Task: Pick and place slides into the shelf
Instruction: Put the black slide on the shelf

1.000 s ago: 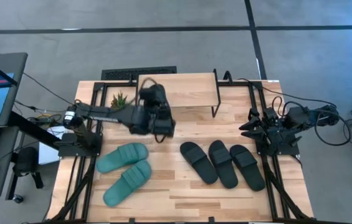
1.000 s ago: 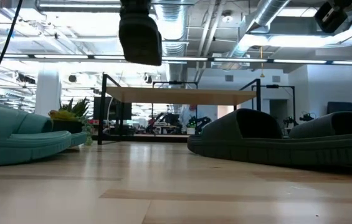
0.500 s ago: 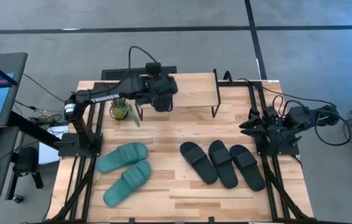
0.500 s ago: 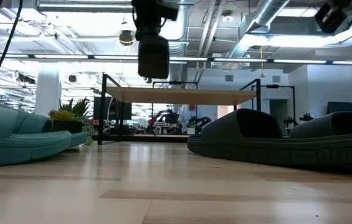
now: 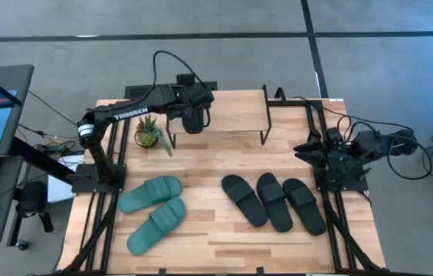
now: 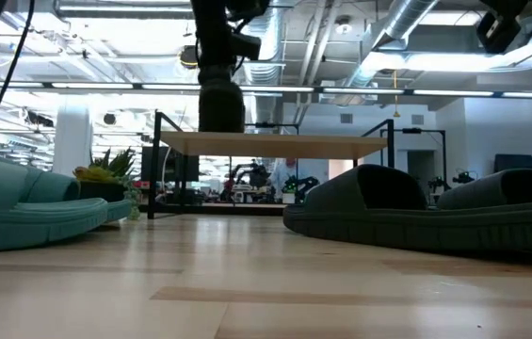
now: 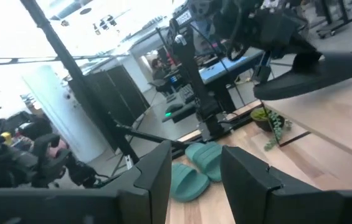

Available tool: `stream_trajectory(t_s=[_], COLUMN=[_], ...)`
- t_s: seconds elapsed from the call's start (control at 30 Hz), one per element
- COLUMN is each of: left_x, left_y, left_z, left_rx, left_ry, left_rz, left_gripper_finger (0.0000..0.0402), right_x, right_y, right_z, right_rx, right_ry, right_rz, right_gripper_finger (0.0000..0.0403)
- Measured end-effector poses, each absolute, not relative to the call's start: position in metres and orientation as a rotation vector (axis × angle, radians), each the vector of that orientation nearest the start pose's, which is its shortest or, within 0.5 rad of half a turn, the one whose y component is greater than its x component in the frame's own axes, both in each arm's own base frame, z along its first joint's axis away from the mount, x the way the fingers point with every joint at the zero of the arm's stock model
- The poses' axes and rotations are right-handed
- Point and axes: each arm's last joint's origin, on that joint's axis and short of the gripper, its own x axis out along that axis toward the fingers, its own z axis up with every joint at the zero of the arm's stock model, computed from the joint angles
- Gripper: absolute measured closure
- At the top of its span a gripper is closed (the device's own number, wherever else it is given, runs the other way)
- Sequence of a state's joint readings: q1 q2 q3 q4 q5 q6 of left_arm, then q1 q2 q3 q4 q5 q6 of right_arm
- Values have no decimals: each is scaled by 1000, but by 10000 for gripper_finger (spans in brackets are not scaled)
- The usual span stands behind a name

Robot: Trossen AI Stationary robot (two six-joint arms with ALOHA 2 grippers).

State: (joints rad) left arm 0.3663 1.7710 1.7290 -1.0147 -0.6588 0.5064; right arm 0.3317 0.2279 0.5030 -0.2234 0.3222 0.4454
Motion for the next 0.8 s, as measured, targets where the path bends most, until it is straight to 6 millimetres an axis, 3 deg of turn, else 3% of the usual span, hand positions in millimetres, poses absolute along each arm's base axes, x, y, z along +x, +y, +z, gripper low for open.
stream_trajectory(t_s=[0.47, 0.8], left_x=[326, 323], left_y=[155, 156], left_z=[316, 315], left_rx=[569, 573], left_ry=[1375, 1411], left_rz=[621, 606], left_gripper_finger=[401, 401], right_x=[77, 77], right_y=[14, 14], right_z=[292, 292], right_rx=[460, 460], right_ry=[-52, -51], right_rz=[-8, -7], right_gripper_finger=[278, 278])
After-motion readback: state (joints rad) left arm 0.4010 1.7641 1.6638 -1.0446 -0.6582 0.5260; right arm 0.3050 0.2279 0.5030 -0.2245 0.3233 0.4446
